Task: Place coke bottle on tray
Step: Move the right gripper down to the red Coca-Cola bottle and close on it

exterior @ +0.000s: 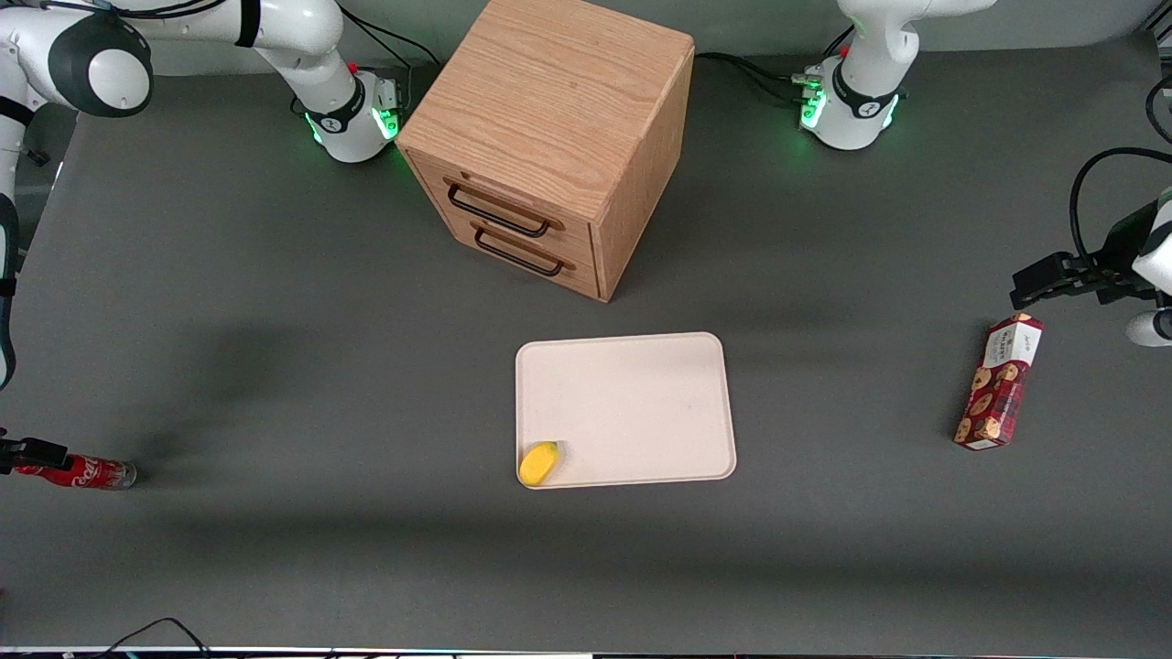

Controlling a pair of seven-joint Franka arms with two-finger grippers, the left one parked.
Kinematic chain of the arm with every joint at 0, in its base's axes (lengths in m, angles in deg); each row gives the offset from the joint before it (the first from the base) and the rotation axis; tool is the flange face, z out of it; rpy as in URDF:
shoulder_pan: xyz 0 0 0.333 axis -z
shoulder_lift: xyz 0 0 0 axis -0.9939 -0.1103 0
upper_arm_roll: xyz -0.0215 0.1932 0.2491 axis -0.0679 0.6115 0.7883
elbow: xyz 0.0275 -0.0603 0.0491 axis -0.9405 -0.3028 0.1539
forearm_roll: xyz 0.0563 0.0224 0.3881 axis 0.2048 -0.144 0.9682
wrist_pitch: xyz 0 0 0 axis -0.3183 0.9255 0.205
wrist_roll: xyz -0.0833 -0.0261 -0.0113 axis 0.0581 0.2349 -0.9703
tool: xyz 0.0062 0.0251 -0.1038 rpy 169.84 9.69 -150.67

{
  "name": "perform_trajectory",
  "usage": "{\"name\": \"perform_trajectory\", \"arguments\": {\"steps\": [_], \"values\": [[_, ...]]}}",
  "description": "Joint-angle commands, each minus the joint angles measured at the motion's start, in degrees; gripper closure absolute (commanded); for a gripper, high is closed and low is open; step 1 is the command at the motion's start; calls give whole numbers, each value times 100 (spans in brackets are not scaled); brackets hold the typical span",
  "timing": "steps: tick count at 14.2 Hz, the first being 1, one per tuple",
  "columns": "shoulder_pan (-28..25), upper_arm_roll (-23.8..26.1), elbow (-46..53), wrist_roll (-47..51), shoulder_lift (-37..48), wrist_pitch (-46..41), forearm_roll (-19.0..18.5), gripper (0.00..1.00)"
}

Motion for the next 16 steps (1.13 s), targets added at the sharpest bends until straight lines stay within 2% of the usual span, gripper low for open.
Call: {"name": "perform_trajectory", "arguments": {"steps": [1, 4, 6, 9, 11, 14, 16], "values": [[5, 38, 196, 106, -140, -4, -32, 1], [5, 38, 205, 140, -176, -4, -32, 29], [-3, 38, 205, 167, -185, -4, -32, 41], [-12, 38, 205, 193, -185, -4, -32, 69], [-12, 47, 213, 193, -185, -4, -32, 79], [-3, 55, 205, 193, -141, -22, -32, 100], [-47, 55, 170, 211, -1, -83, -40, 100]]}}
